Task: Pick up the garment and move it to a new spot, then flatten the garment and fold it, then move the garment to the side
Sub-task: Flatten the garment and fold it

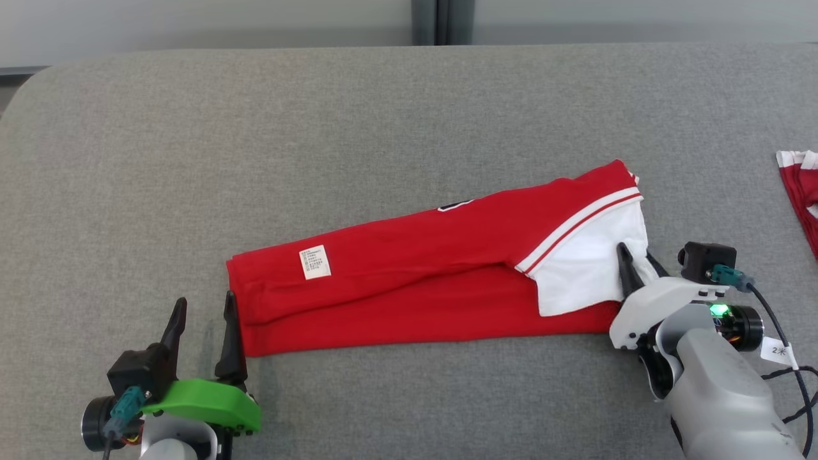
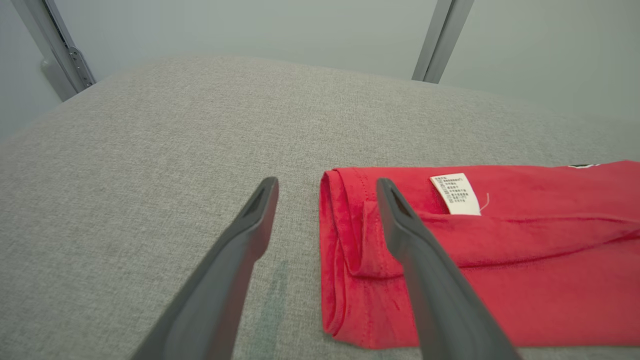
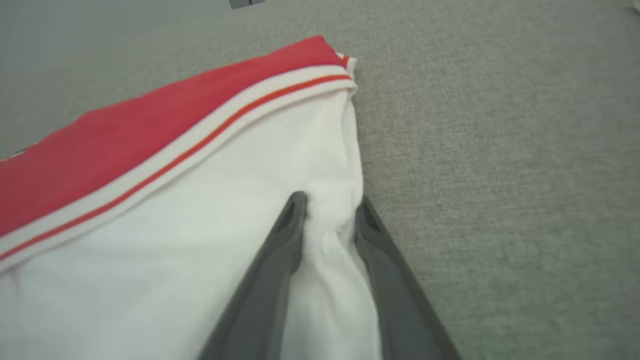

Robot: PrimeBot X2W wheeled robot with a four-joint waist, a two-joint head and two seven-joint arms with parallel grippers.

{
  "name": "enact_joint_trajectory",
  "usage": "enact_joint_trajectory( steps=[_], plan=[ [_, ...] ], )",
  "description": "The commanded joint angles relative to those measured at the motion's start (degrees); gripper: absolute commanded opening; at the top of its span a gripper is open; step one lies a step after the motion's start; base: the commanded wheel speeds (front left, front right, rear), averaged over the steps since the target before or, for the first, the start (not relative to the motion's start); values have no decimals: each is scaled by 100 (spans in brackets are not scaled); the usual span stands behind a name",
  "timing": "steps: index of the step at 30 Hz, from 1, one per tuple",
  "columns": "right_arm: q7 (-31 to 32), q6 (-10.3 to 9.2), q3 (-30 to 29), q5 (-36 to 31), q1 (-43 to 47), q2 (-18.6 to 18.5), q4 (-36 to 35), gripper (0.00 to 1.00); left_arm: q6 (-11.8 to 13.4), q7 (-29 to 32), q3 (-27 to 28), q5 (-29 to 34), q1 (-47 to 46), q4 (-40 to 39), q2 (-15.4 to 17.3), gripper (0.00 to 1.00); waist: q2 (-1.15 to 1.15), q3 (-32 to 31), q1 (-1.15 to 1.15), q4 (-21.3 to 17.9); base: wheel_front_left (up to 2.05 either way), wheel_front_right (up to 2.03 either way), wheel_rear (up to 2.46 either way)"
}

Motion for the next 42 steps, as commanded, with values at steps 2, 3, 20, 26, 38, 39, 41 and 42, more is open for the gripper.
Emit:
enact_joint_trajectory(
  steps=[2,3,20,26,38,39,41,42],
  plan=[
    [55,-5,-94,-18,209,12,12,0,-12,4,27,-14,40,5,1,100,0,-51,0,-117,0,0,0],
    [48,-5,-227,-45,241,-100,-158,0,-12,4,34,-18,66,9,1,100,0,-70,0,-180,0,0,0],
    [15,-3,-367,-417,957,-25,-2854,0,-11,4,-396,-296,90,86,4,100,0,-354,0,-739,0,0,0],
    [15,-3,1067,281,1076,41,-3425,0,-6,4,-527,-304,183,183,5,100,0,-468,0,-466,0,0,0],
    [15,-3,3354,1602,373,42,-2945,0,-6,5,-862,-438,306,314,4,100,0,-644,0,532,0,0,0],
    [15,-3,3568,1693,237,40,-2719,0,-6,5,-943,-465,300,321,5,100,0,-626,0,691,0,0,0],
    [15,-3,3747,1777,118,42,-2500,23,-6,4,-1015,-491,270,324,3,100,0,-603,0,820,0,0,0],
    [15,-3,3817,1810,73,41,-2406,56,-6,5,-1033,-499,255,321,4,100,0,-595,0,866,0,0,0]
  ],
)
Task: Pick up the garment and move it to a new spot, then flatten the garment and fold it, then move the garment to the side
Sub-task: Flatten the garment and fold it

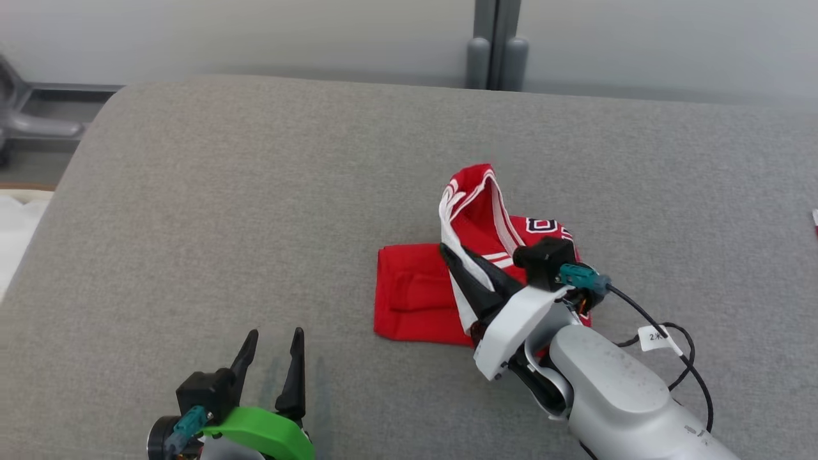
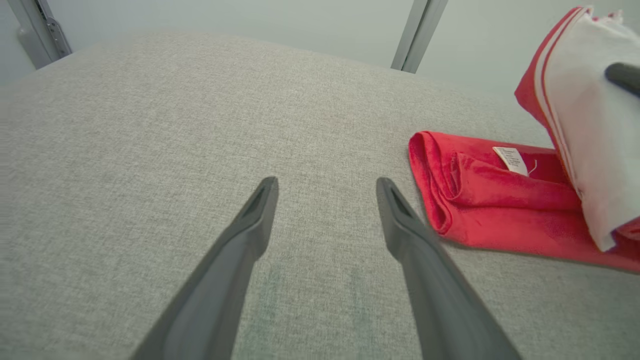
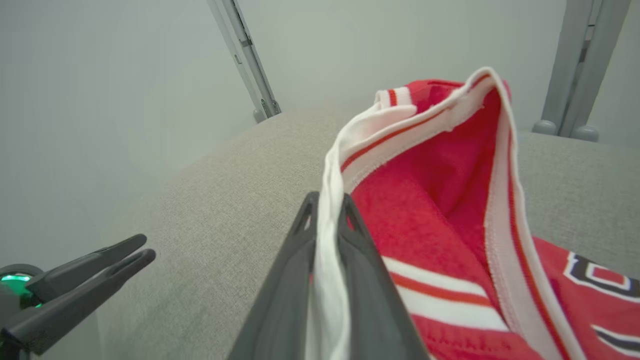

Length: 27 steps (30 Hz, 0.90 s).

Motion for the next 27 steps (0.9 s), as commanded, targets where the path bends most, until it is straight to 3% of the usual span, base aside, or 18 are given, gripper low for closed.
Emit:
enact_joint_trajectory(
  steps=[1,5,18,27],
  plan=[
    [-11,-8,80,102,-98,-22,33,100,4,4,-10,-57,6,0,16,100,0,6,0,327,0,0,0],
    [-11,-8,-14,-8,-121,-31,-30,100,33,5,61,-18,-25,-52,15,100,0,1,0,269,0,0,0],
    [-11,-8,-2789,-2046,1006,-27,-368,100,66,4,385,429,-114,-277,15,100,0,-168,0,-725,0,0,0],
    [-11,-8,-3709,-2476,1924,-17,-650,100,91,4,578,776,247,-454,15,100,0,-352,0,-1304,0,0,0]
  ],
)
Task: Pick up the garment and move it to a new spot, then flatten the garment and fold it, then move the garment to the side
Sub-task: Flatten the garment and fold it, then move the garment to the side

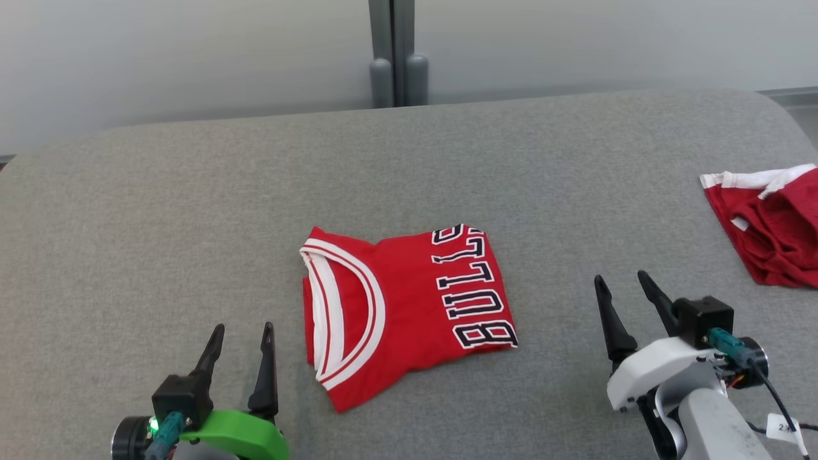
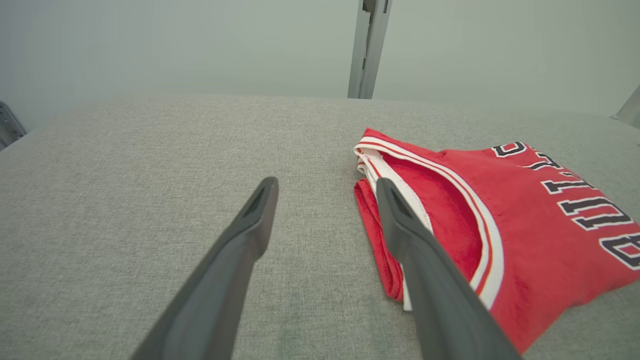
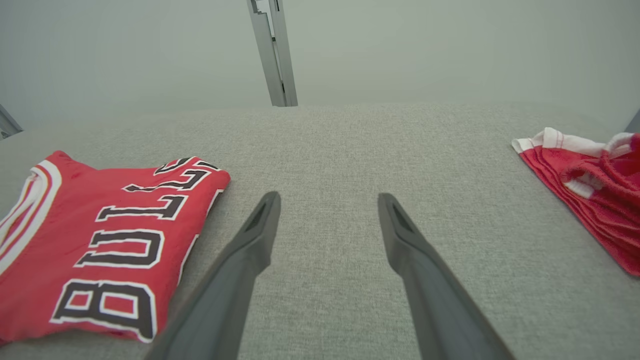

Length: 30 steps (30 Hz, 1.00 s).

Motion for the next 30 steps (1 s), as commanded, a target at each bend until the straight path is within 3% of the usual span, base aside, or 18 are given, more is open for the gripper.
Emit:
enact_joint_trajectory(
  steps=[1,8,17,24,30],
  plan=[
    [-11,-8,-34,-21,186,-9,-15,100,42,4,43,29,134,-46,16,100,0,-171,0,-294,0,0,0],
    [-11,-8,-105,16,626,-14,73,100,96,5,108,85,518,-246,16,100,0,-283,0,-558,0,0,0],
    [-11,-8,44,62,636,-10,52,100,64,4,9,-83,544,-169,17,100,0,-257,0,-407,0,0,0],
    [-11,-8,834,202,-228,-14,83,100,-9,4,-139,-72,270,-195,16,100,0,133,0,-60,0,0,0],
    [-11,-9,1392,352,-1267,-18,777,100,-44,4,-334,-161,25,-133,16,100,0,467,0,339,0,0,0]
  ],
)
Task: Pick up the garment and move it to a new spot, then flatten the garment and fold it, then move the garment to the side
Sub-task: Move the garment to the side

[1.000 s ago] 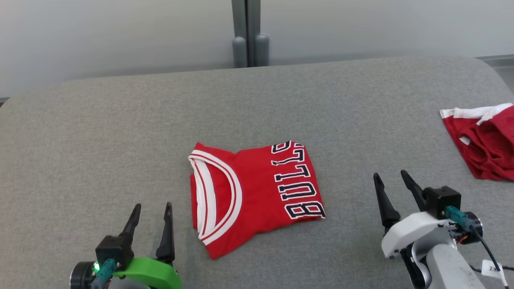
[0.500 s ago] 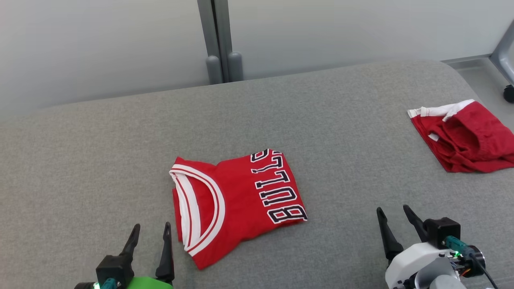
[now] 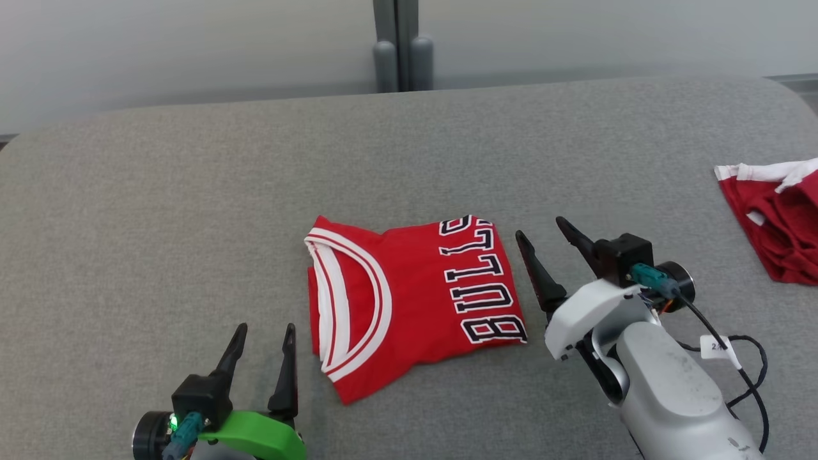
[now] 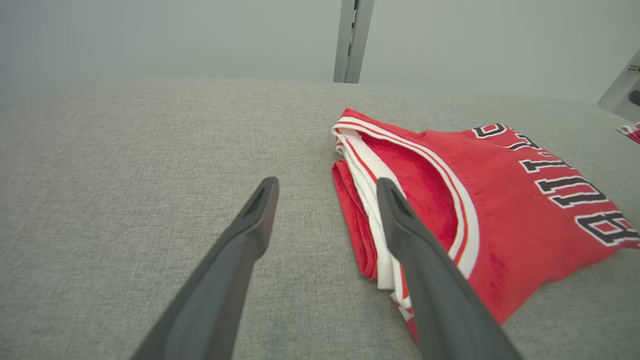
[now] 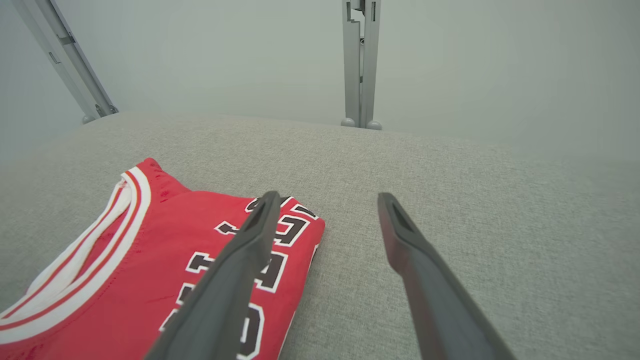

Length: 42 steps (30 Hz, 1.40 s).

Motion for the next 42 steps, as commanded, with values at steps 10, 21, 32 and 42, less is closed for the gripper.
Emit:
enact_joint_trajectory(
  steps=[10,21,32,42],
  plan=[
    [130,-9,756,701,-377,-36,1924,93,-39,4,-136,-100,-207,127,15,100,0,361,0,689,0,0,0],
    [3,-29,112,710,-489,-73,2252,0,-40,4,-35,30,-8,57,15,100,0,84,0,-100,0,0,0],
    [-9,-11,-377,272,-90,-30,1613,0,-41,4,-268,-48,-22,-32,16,100,0,-78,0,-1816,0,0,0],
    [-10,-10,-145,494,24,-28,1349,0,-41,4,-629,-137,-162,-106,19,100,0,0,0,-3002,0,0,0]
  ],
)
